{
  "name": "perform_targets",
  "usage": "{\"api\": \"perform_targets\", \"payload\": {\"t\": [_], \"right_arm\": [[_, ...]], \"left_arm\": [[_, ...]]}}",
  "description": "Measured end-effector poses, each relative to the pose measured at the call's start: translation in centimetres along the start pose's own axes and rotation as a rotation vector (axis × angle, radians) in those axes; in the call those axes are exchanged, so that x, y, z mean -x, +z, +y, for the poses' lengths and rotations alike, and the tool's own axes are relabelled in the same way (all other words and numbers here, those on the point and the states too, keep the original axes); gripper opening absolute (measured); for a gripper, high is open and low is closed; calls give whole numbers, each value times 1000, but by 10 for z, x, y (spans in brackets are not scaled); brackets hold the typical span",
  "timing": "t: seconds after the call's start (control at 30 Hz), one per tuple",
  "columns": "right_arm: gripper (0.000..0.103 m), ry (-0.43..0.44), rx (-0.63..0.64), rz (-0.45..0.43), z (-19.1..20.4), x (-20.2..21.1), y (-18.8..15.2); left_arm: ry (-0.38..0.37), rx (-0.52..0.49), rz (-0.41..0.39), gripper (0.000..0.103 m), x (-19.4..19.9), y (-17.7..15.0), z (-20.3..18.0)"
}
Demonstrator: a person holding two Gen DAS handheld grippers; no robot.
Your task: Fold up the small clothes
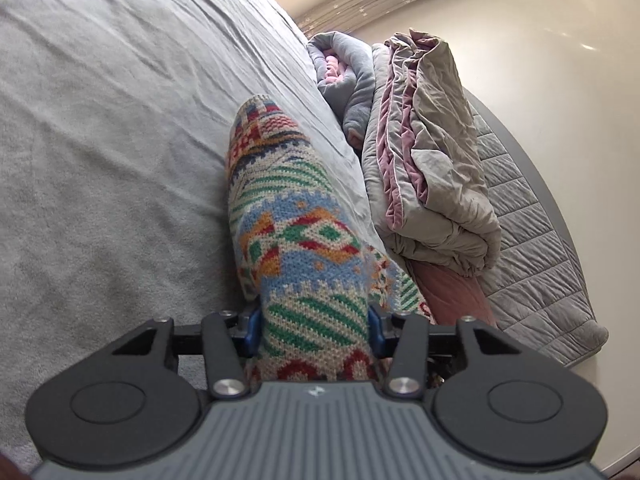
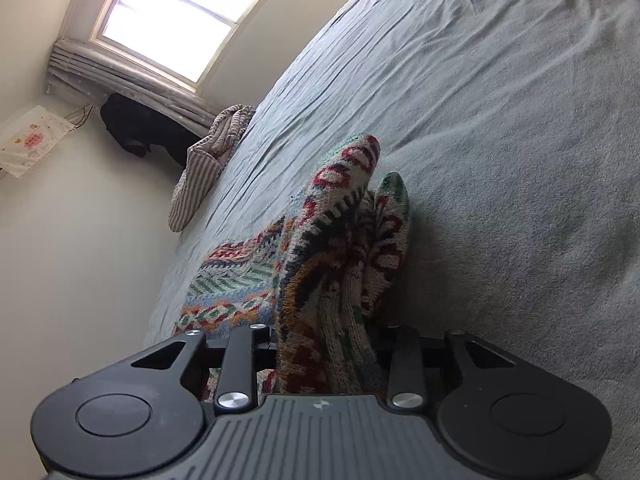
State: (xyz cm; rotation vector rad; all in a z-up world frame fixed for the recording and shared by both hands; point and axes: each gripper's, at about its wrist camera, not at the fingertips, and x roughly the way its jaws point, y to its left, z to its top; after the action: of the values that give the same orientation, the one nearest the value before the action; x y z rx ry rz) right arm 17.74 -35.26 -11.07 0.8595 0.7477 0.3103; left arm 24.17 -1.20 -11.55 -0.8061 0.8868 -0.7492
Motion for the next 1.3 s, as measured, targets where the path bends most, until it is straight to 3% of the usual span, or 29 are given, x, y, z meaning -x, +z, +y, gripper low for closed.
{"api": "perform_targets", "payload": {"t": [0.07, 0.2, 0.37, 0.43, 0.47, 0.5, 0.53, 0.57, 0.63, 0.7, 0.73, 0.83, 0.97, 1.13, 1.3], "right_arm": [[33, 33, 36, -10, 21, -2, 5], [32, 65, 84, 11, 64, -31, 10], [32, 116, 90, 59, 90, -79, 3], [34, 78, 85, 89, 90, -98, -6], [39, 39, 82, 105, 88, -108, -12], [42, -18, 92, 107, 86, -116, -17], [48, -80, 120, 103, 83, -122, -22], [45, -84, 143, 91, 79, -125, -27], [44, -77, 159, 75, 76, -119, -28], [50, -93, 169, 69, 77, -108, -26], [59, -112, 193, 56, 79, -99, -26], [61, -139, 260, 16, 87, -74, -24], [67, -144, 310, -24, 99, -42, -34], [74, -200, 405, -60, 129, -22, -56], [83, -227, 452, -104, 147, 7, -83]], "left_arm": [[-11, -13, -37, 43, 16, 11, -7], [36, -17, -95, 43, 57, 37, -5], [113, -17, -177, 44, 109, 61, 26], [222, -81, -175, 51, 113, 62, 43], [321, -101, -160, 54, 110, 61, 52], [352, -118, -165, 64, 109, 58, 62], [319, -112, -190, 74, 112, 55, 71], [300, -92, -189, 76, 113, 55, 76], [272, -35, -193, 75, 116, 56, 78], [278, -60, -207, 70, 122, 56, 69], [291, -79, -220, 70, 126, 56, 62], [302, -116, -257, 71, 145, 50, 40], [394, -191, -255, 73, 164, 34, 9], [511, -302, -263, 92, 177, -3, -28], [647, -311, -258, 96, 180, -35, -48]]}}
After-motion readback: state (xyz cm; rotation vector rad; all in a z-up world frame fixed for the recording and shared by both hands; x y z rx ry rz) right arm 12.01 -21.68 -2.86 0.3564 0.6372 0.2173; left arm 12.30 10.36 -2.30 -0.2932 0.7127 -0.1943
